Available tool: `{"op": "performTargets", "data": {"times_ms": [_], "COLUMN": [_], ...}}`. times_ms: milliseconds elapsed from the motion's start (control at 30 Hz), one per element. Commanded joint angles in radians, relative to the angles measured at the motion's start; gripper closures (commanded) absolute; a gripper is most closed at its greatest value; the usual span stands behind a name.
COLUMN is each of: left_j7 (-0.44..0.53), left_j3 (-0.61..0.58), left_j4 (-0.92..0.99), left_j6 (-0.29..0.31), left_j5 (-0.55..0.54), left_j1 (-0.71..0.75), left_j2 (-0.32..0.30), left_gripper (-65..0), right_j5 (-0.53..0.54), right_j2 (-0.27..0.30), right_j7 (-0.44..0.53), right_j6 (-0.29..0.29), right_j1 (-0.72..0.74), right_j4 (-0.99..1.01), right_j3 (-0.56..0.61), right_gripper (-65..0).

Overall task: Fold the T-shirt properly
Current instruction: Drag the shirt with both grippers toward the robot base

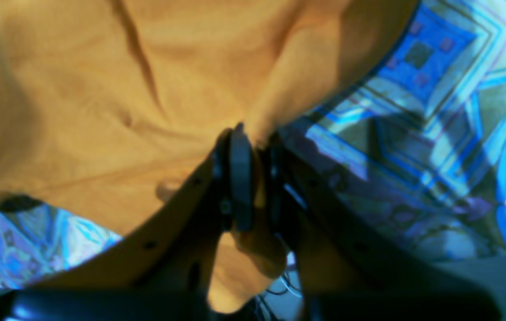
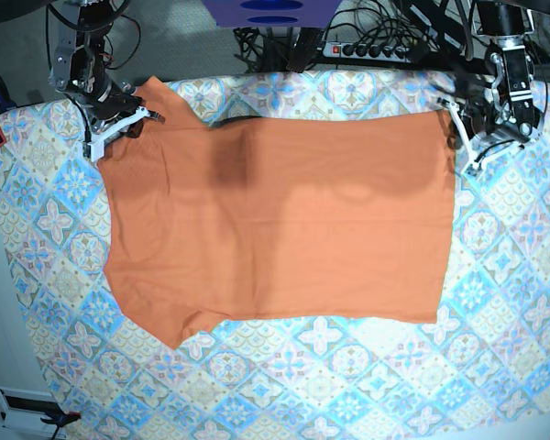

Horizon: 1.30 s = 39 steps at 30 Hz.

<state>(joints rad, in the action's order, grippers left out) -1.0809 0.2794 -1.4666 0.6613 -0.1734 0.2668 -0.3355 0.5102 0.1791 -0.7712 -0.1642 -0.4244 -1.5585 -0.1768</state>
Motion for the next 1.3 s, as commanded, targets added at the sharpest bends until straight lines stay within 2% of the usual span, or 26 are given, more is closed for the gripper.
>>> {"op": "performTargets", "data": {"times_ms": [0, 100, 167, 333, 500, 733, 867, 967, 1200, 1267], "left_j7": [0.017, 0.014, 0.012, 0.009, 0.009, 0.009, 0.009, 0.009, -0.04, -0.041], "left_j3": [-0.021, -0.019, 0.001, 0.122, 0.134, 0.229, 0.232, 0.225, 0.22, 0.176], "left_j4": [0.014, -0.05, -0.113, -0.154, -0.153, -0.156, -0.158, -0.153, -0.158, -0.159], "left_j6": [0.037, 0.037, 0.037, 0.037, 0.037, 0.037, 0.037, 0.037, 0.037, 0.037], "left_j5": [-0.074, -0.074, -0.074, -0.064, -0.062, -0.071, -0.071, -0.062, -0.064, -0.062], "left_j1": [0.025, 0.055, 0.088, 0.114, 0.114, 0.114, 0.102, 0.078, 0.078, 0.084], "left_j2": [0.036, 0.037, 0.039, 0.051, 0.045, 0.034, 0.032, 0.032, 0.034, 0.031], "left_gripper": [0.0, 0.0, 0.0, 0.0, 0.0, 0.0, 0.0, 0.0, 0.0, 0.0], "right_j5": [-0.023, -0.078, -0.118, -0.177, -0.183, -0.195, -0.29, -0.347, -0.348, -0.348], "right_j2": [-0.006, -0.011, -0.02, -0.054, -0.057, -0.057, -0.06, -0.088, -0.091, -0.091], "right_j7": [-0.026, -0.026, -0.031, -0.032, -0.029, -0.021, -0.023, -0.026, -0.031, -0.031], "right_j6": [0.024, 0.105, 0.125, 0.127, 0.128, 0.131, 0.131, 0.131, 0.131, 0.131], "right_j1": [-0.009, -0.011, -0.014, -0.015, -0.037, -0.093, -0.09, -0.086, -0.084, -0.084], "right_j4": [-0.02, -0.079, -0.125, -0.168, -0.175, -0.311, -0.316, -0.316, -0.31, -0.31], "right_j3": [0.0, 0.006, 0.006, 0.006, 0.006, -0.008, -0.019, -0.019, -0.017, -0.017], "right_gripper": [0.0, 0.0, 0.0, 0.0, 0.0, 0.0, 0.0, 0.0, 0.0, 0.0]}}
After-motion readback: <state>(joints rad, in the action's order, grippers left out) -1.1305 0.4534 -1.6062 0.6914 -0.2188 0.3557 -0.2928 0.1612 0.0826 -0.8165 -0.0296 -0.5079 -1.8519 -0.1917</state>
